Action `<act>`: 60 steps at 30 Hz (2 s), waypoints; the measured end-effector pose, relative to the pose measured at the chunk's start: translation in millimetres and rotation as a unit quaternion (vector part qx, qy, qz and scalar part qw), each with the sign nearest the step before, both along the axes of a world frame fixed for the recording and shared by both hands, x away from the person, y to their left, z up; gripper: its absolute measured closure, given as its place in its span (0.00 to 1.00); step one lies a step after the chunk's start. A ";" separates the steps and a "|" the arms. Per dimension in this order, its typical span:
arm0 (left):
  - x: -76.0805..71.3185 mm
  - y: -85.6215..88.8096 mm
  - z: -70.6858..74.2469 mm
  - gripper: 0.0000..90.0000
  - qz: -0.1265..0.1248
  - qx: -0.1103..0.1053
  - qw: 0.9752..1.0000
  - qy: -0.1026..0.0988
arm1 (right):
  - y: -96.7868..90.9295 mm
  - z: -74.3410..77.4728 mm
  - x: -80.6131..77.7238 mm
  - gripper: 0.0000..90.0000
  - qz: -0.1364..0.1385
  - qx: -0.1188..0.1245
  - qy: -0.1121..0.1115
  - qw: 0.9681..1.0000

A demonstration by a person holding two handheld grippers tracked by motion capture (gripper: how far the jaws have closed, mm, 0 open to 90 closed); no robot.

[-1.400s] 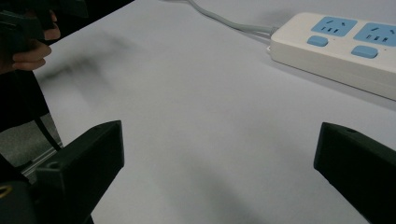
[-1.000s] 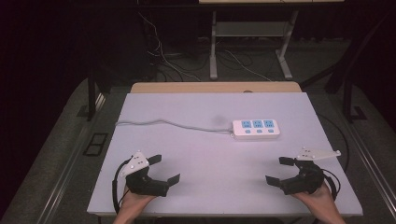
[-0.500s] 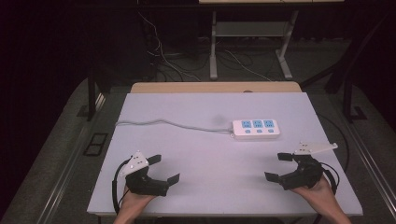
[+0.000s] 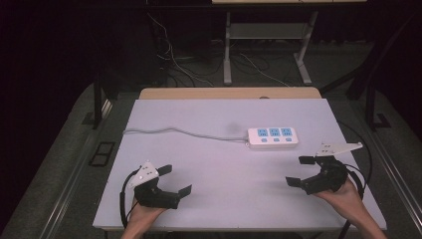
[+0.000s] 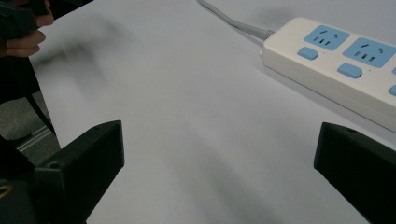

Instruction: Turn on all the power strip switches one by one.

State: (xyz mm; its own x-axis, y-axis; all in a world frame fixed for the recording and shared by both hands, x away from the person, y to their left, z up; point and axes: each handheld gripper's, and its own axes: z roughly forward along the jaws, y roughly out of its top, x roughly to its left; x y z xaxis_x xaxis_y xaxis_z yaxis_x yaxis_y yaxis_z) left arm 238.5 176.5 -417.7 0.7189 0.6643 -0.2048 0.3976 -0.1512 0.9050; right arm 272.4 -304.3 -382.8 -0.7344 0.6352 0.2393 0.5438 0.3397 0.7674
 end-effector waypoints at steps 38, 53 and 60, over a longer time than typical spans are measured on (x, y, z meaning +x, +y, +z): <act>3.6 1.9 -0.5 0.00 0.002 0.003 1.000 0.002 | -13.5 34.8 53.6 0.02 -0.010 -0.062 0.009 0.998; 4.0 2.0 -0.8 0.00 0.003 0.002 1.000 0.003 | -18.2 33.2 76.1 0.02 -0.023 -0.075 0.011 0.997; 4.4 2.7 -1.0 0.00 0.003 0.002 1.000 0.004 | -21.8 28.1 86.1 0.02 -0.033 -0.072 0.010 0.997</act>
